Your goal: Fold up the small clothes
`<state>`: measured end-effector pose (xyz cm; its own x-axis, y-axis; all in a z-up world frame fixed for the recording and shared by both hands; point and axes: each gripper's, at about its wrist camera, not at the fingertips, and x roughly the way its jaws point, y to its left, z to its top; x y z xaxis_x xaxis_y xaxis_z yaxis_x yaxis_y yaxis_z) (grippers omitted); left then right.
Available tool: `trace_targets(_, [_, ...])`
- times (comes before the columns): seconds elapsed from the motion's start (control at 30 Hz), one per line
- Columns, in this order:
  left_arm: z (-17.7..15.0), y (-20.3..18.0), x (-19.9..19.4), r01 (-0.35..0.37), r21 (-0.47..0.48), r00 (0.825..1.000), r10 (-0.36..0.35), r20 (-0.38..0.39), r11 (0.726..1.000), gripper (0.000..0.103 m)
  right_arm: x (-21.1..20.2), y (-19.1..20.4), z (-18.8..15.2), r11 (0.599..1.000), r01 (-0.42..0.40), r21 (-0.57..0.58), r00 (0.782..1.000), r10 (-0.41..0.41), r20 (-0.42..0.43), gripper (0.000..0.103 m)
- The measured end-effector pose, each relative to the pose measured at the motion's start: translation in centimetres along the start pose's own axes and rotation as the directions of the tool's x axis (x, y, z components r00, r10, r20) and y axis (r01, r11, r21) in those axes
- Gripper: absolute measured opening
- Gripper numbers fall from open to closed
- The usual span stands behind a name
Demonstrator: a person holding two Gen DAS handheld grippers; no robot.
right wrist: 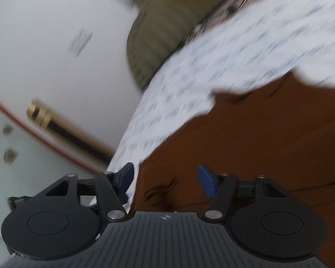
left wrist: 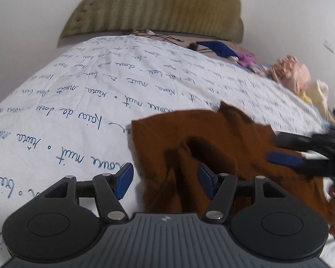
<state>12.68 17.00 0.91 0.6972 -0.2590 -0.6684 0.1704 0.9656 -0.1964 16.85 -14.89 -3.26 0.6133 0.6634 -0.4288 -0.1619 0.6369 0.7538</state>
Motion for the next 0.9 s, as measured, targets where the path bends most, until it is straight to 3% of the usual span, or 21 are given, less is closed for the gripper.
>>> trace_targets(0.07, [-0.7, -0.1, -0.4, -0.002, 0.032, 1.0, 0.002, -0.001, 0.999, 0.059, 2.4, 0.4, -0.3, 1.0, 0.027, -0.003, 0.999, -0.028, -0.041, 0.056])
trace_targets(0.23, [-2.4, 0.0, -0.5, -0.013, 0.099, 0.999, 0.018, -0.049, 0.995, 0.036, 6.1, 0.2, -0.9, 0.998, 0.0, 0.068, 0.995, 0.007, -0.102, 0.048])
trace_targets(0.33, [-3.2, 0.0, -0.3, -0.022, 0.126, 0.998, 0.029, -0.047, 0.992, 0.029, 6.8, 0.6, -1.1, 0.998, 0.037, 0.054, 0.994, -0.032, -0.102, 0.043])
trace_targets(0.37, [-3.3, 0.0, -0.3, -0.023, 0.126, 0.999, 0.029, -0.046, 0.992, 0.024, 6.9, 0.6, -1.1, 0.998, 0.045, 0.049, 0.994, -0.04, -0.098, 0.038])
trace_targets(0.47, [-3.4, -0.1, -0.4, -0.024, 0.113, 0.999, 0.028, -0.038, 0.993, 0.013, 6.7, 0.2, -1.0, 0.996, 0.065, 0.067, 0.995, -0.059, -0.082, 0.035])
trace_targets(0.63, [-4.1, -0.8, -1.0, -0.038, 0.16, 0.999, 0.04, -0.007, 0.986, 0.009, 5.3, 0.3, -1.1, 0.991, 0.121, 0.056, 0.993, -0.12, -0.021, 0.035])
trace_targets(0.73, [-4.5, -0.9, -1.3, -0.041, 0.161, 0.999, 0.041, 0.003, 0.986, 0.007, 5.0, 0.1, -1.2, 0.992, 0.082, 0.099, 0.997, -0.082, -0.009, 0.035])
trace_targets(0.9, [-5.2, -0.5, -2.6, -0.058, 0.147, 0.997, 0.051, 0.051, 0.987, 0.006, 6.1, 2.1, -2.4, 0.997, 0.002, -0.076, 0.991, -0.012, -0.132, 0.035])
